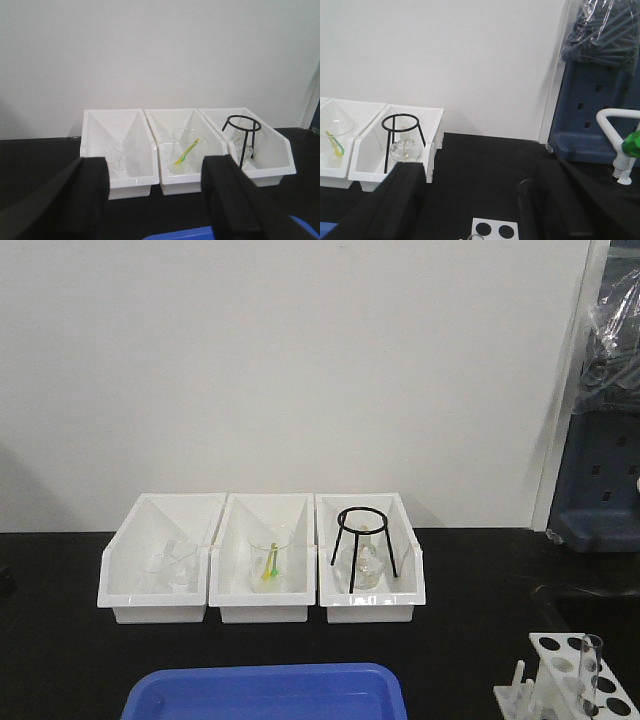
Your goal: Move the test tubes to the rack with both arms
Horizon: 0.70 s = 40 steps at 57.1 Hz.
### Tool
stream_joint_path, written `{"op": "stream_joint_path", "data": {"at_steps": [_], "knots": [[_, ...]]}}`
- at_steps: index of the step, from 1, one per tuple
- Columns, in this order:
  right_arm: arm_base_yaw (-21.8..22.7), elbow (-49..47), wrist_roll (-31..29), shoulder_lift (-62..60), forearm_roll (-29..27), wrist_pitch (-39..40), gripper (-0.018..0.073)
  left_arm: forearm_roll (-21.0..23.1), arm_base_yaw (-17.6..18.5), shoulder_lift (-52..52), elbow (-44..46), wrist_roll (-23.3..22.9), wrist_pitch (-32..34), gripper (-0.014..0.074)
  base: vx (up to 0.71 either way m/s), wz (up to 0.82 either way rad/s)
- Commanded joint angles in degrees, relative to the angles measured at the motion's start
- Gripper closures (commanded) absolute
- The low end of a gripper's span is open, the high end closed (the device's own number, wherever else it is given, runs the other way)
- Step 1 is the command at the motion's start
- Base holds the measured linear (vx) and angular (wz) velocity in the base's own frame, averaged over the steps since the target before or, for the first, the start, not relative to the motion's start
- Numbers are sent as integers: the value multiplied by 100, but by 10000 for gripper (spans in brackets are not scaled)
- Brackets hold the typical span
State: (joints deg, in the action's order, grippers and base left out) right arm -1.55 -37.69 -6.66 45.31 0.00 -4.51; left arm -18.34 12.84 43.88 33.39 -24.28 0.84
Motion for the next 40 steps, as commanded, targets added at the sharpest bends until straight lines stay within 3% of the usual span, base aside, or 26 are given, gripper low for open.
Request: {"op": "stream_joint_path", "data": {"at_steps": [1, 8, 13, 19, 35, 40], "knots": [[37, -180, -22, -34, 0, 451, 38, 445, -9, -344, 14, 644, 273, 149, 0, 0], [37, -180, -22, -34, 0, 451, 38, 1188, -286, -1083, -522, 1955, -84, 317, 0, 0], [37, -180, -22, -34, 0, 451, 38, 1566, -542, -1666, -1002, 2544, -200, 458, 0, 0], [37, -180, -22, -34, 0, 451, 38, 1710, -858, -2426, -1678, 2633, -200, 603, 0, 0], [37, -180, -22, -34, 0, 451, 38, 1704, -1361, -4282, -3358, 2625, -188, 602, 0, 0], [37, -180, -22, -34, 0, 451, 38, 1704, -1399, -4564, -3339, 2625, -648, 602, 0, 0]]}}
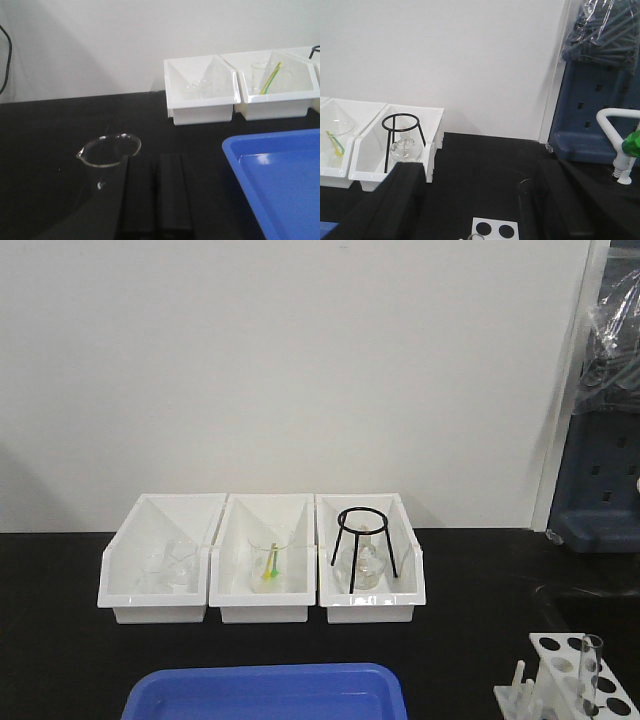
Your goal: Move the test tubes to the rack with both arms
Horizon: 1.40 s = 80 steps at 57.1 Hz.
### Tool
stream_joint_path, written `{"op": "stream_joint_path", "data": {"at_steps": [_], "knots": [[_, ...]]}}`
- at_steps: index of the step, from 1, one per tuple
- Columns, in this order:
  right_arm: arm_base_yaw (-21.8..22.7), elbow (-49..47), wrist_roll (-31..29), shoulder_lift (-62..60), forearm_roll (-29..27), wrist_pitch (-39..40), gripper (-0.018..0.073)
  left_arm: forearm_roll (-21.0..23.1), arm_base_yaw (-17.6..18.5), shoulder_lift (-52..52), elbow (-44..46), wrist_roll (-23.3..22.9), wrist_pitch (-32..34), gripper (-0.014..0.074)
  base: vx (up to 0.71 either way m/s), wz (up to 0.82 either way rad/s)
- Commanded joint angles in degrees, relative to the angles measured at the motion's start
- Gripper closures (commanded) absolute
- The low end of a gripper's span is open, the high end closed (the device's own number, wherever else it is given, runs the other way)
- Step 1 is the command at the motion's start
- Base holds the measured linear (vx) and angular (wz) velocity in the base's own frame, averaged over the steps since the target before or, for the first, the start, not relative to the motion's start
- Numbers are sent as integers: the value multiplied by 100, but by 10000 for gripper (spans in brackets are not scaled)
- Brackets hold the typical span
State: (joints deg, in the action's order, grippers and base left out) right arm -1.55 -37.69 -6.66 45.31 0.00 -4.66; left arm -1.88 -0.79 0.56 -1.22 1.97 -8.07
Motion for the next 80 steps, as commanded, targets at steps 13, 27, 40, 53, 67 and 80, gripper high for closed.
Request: {"op": "stream_joint_path", "data": {"at_steps": [13, 27, 40, 53, 67, 80], "knots": [[37, -180, -22, -34, 0, 466, 38, 58, -50, -126, 109, 6, 114, 601, 0, 0], [37, -180, -22, -34, 0, 466, 38, 58, -50, -126, 115, 6, 123, 602, 0, 0], [37, -180, -22, -34, 0, 466, 38, 58, -50, -126, 115, 6, 123, 602, 0, 0], [37, -59, -22, -187, 0, 511, 38, 58, -50, -126, 115, 6, 123, 602, 0, 0], [37, 1558, 522, -1581, 0, 1257, 66, 58, -50, -126, 115, 6, 123, 602, 0, 0], [37, 3336, 746, -3437, 0, 1438, 149, 58, -50, -126, 115, 6, 123, 602, 0, 0]]}}
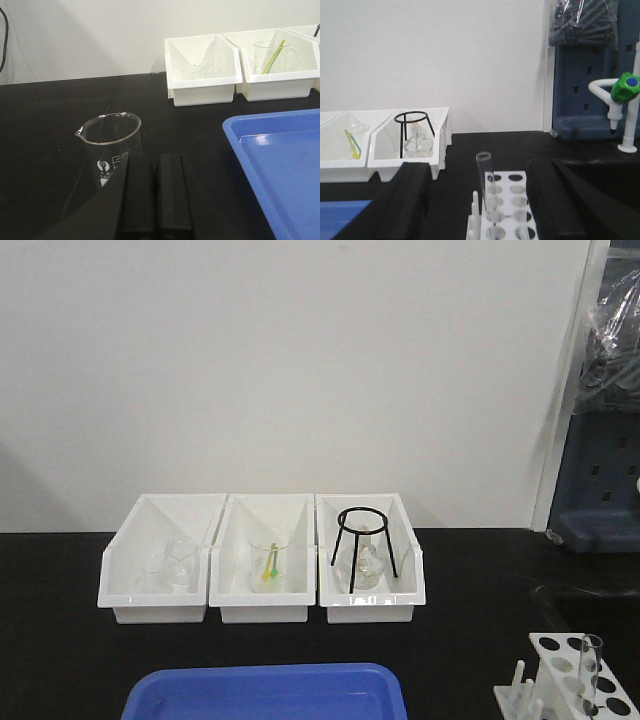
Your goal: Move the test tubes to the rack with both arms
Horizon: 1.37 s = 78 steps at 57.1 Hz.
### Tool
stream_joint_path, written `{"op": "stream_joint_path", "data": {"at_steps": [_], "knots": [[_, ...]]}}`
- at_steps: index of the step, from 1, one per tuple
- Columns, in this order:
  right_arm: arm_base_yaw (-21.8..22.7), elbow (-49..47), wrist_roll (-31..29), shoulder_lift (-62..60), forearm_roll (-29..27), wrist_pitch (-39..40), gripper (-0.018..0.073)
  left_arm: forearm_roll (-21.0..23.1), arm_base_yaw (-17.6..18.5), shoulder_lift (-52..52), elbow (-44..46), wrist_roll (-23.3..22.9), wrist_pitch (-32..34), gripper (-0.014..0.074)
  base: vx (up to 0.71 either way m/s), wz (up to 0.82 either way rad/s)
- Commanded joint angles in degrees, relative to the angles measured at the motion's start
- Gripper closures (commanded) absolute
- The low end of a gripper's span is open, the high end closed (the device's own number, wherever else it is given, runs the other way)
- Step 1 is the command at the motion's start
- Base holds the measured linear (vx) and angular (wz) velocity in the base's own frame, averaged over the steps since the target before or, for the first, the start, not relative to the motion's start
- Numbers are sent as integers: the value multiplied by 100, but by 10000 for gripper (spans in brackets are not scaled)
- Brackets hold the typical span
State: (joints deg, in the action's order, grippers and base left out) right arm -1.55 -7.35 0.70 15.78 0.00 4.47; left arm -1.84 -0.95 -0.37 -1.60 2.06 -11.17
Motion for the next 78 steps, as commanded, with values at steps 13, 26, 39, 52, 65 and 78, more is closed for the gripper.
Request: {"op": "stream_joint_path", "data": {"at_steps": [13, 26, 39, 52, 65, 78], "knots": [[37, 986, -33, -1681, 161, 425, 305, 54, -34, -32, 152, -3, 424, 602, 0, 0], [38, 985, -28, -1648, 303, -498, 542, 54, -34, -31, 152, -3, 435, 601, 0, 0], [38, 985, -20, -1648, 293, -1109, 572, 54, -34, -31, 152, -3, 430, 601, 0, 0], [38, 985, -20, -1642, 293, -1108, 571, 54, -34, -31, 152, -3, 430, 601, 0, 0], [38, 985, -20, -1642, 293, -1108, 571, 54, -34, -31, 152, -3, 430, 601, 0, 0], [38, 985, -20, -1642, 293, -1108, 571, 54, -34, -31, 152, -3, 430, 601, 0, 0]]}}
